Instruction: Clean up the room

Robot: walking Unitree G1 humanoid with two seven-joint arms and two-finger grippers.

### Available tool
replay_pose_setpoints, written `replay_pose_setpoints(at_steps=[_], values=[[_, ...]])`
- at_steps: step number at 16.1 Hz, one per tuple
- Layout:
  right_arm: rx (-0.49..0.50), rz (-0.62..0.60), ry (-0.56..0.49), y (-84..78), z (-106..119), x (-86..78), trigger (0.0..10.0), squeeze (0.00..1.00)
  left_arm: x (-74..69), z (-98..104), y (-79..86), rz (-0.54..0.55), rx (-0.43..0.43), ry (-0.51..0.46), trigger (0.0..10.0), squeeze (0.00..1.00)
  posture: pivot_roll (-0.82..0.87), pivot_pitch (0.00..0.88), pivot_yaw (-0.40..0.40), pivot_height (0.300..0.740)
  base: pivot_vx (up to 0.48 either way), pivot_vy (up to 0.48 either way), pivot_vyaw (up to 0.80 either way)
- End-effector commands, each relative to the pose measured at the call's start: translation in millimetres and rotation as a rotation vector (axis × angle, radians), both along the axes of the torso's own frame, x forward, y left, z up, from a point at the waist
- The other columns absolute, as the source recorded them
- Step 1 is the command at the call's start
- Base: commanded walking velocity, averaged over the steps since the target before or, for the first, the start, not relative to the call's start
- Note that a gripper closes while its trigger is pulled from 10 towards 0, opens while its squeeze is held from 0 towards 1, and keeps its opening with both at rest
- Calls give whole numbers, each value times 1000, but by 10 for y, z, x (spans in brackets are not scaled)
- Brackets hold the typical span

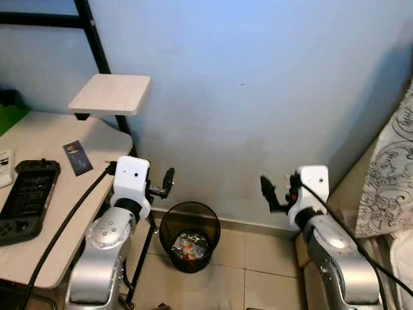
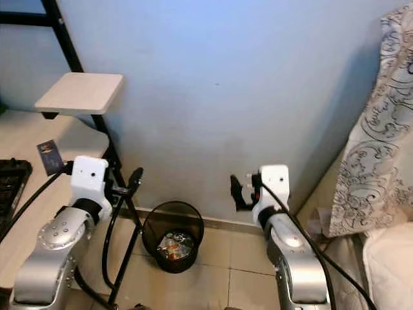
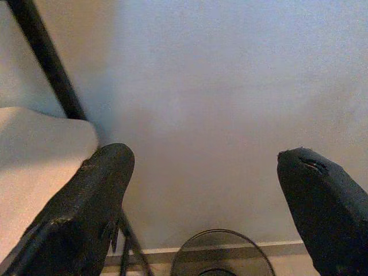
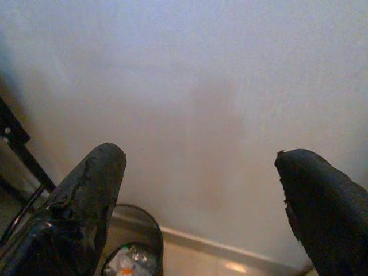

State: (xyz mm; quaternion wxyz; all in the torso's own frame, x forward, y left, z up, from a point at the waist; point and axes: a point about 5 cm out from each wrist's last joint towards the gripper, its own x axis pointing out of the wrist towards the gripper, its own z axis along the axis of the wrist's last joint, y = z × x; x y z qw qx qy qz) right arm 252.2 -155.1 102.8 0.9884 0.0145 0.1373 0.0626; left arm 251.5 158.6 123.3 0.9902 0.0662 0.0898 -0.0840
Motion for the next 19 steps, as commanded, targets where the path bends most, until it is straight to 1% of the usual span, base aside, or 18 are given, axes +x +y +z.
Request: replay_pose_setpoints(at_steps=[1,5,7,8,9,10,11,12,13,14,15,16,17,18,19], values=[[-3,-23,2,-19,-16,-7,10000,0,7,69,2,-6,6,-25,10000,0,12,0,30,740,0,0,-800],[6,-38,-11,-16,-12,-4,10000,0,25,89,11,3,-43,10,10000,0,12,0,43,740,0,0,-800],[-25,-50,-10,-36,-10,1,10000,0,35,102,19,6,-63,18,10000,0,13,0,47,740,0,0,-800],[-95,-56,-19,-73,-9,12,10000,0,57,116,39,20,-86,16,10000,0,15,0,51,740,0,0,-800],[-73,-71,4,-90,-21,9,10000,0,68,124,53,23,-68,4,10000,0,18,0,49,740,0,0,-800],[-37,-106,5,-134,-16,17,10000,0,99,173,90,59,-23,-66,10000,0,34,0,44,740,0,0,-800],[-15,-118,0,-157,-8,31,10000,0,107,190,127,90,-76,-80,10000,0,46,0,38,740,0,0,-800],[26,-121,9,-144,-5,47,10000,0,104,197,184,138,-132,-83,10000,0,49,0,38,740,0,0,-800],[40,-123,10,-139,-3,53,10000,0,103,201,201,155,-149,-85,10000,0,49,0,39,740,0,0,-800],[48,-118,22,-116,-8,57,10000,0,87,203,233,179,-192,-95,10000,0,46,0,41,740,0,0,-800],[40,-124,34,-110,-10,49,10000,0,75,197,238,178,-207,-93,10000,0,42,0,44,740,0,0,-800],[78,-133,49,-101,-14,31,10000,0,68,185,225,173,-181,-92,10000,0,39,0,48,740,0,0,-800],[116,-105,32,-70,14,22,10000,0,73,185,184,138,-160,-99,10000,0,37,0,52,740,0,0,-800],[124,-74,15,-43,41,12,10000,0,82,182,153,116,-137,-108,10000,0,32,0,52,740,0,0,-800],[112,-71,11,-46,47,9,10000,0,84,180,156,122,-109,-115,10000,0,30,0,52,740,0,0,-800]])
